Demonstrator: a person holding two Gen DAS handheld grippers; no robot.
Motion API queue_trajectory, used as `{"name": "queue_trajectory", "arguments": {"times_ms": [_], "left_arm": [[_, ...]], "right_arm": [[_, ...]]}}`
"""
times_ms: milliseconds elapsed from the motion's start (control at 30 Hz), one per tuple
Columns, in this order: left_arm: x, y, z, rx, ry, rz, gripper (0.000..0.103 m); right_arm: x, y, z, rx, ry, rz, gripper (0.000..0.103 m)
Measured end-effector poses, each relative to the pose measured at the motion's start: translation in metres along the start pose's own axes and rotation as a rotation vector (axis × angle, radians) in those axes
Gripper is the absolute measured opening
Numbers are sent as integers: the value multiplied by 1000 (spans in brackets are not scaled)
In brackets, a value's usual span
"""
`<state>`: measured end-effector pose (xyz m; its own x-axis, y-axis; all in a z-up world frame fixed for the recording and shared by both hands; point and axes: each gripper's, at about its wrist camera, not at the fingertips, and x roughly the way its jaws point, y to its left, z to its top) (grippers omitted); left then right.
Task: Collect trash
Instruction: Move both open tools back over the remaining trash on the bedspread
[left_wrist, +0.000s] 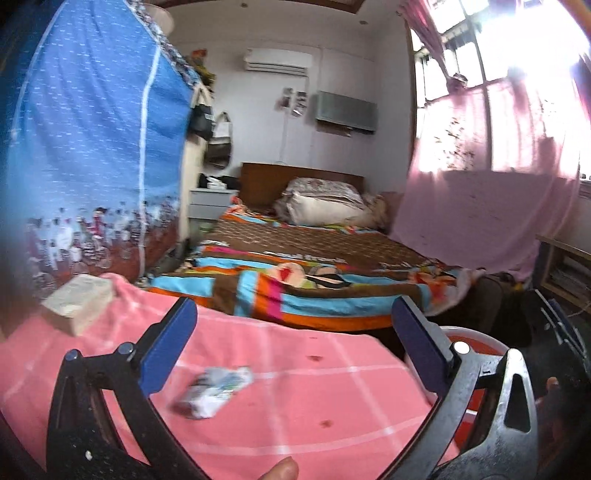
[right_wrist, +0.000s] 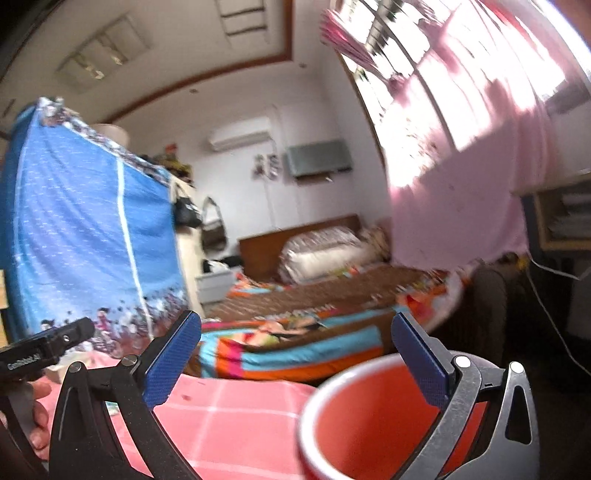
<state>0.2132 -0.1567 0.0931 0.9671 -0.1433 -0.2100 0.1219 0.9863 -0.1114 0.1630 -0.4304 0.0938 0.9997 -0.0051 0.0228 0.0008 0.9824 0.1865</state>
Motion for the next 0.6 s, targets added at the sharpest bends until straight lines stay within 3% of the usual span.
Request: {"name": "queue_trajectory", "arguments": {"times_ms": [267, 600], "left_arm": [[-20, 47, -3, -6, -36, 107, 103], [-41, 91, -17, -27, -72, 179, 103]], "right_arm": [[6, 51, -5, -57, -43, 116, 103], [2, 88, -16, -106, -60, 205, 103]]}}
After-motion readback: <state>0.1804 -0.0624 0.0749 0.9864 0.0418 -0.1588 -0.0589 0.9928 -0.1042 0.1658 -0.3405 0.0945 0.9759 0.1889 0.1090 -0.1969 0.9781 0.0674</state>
